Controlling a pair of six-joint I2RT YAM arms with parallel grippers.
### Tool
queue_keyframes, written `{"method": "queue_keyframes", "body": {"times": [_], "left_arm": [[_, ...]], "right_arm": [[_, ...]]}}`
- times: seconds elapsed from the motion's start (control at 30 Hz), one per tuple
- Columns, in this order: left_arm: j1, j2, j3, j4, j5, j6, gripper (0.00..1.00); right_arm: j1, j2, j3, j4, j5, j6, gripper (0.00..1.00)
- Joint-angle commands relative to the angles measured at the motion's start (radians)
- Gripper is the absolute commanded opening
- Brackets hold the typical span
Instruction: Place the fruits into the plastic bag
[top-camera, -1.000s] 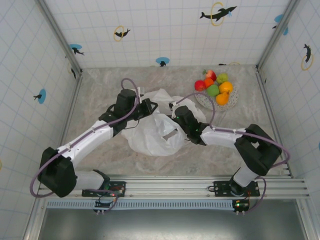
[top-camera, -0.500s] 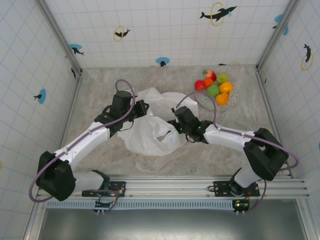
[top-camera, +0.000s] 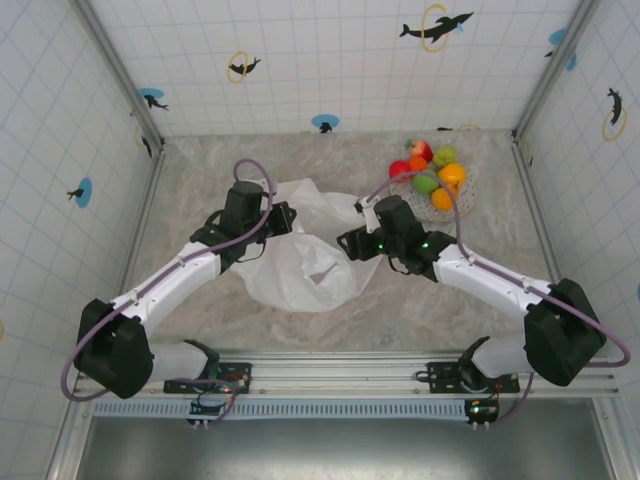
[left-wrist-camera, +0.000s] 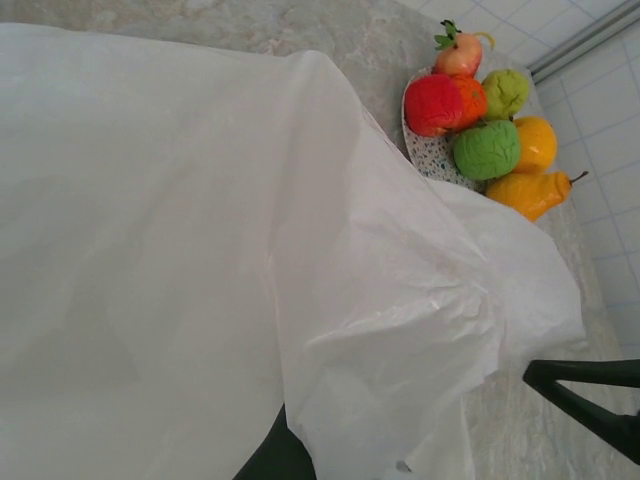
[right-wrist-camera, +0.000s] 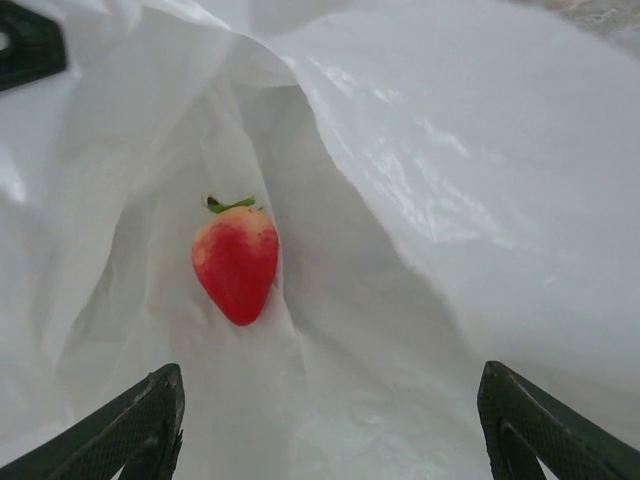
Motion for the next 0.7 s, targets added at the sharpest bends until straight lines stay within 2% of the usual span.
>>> {"method": "queue_keyframes", "body": {"times": [0.0, 0.1, 0.27, 0.5, 0.67], "left_arm": [[0.008, 0.012, -0.008, -0.030, -0.017, 0.033, 0.00], [0.011, 0.011, -0.007, -0.030, -0.025, 0.031, 0.00], [0.011, 0.012, -0.007, -0.026, -0.021, 0.015, 0.00], [0.011, 0.019, -0.006, -0.015, 0.004, 0.000, 0.00], [0.012, 0.022, 0.005, -0.012, 0.021, -0.011, 0.00]], "right_arm": [[-0.016, -0.044, 0.071, -0.163, -0.028, -0.118, 0.78], [-0.047, -0.080, 0.094, -0.224, -0.015, -0.154, 0.77], [-0.153, -0.176, 0.096, -0.216, -0.009, -0.143, 0.78], [-0.413, -0.184, 0.048, -0.133, 0.252, -0.075, 0.84], [-0.547, -0.108, 0.023, -0.029, 0.285, -0.075, 0.88]]}}
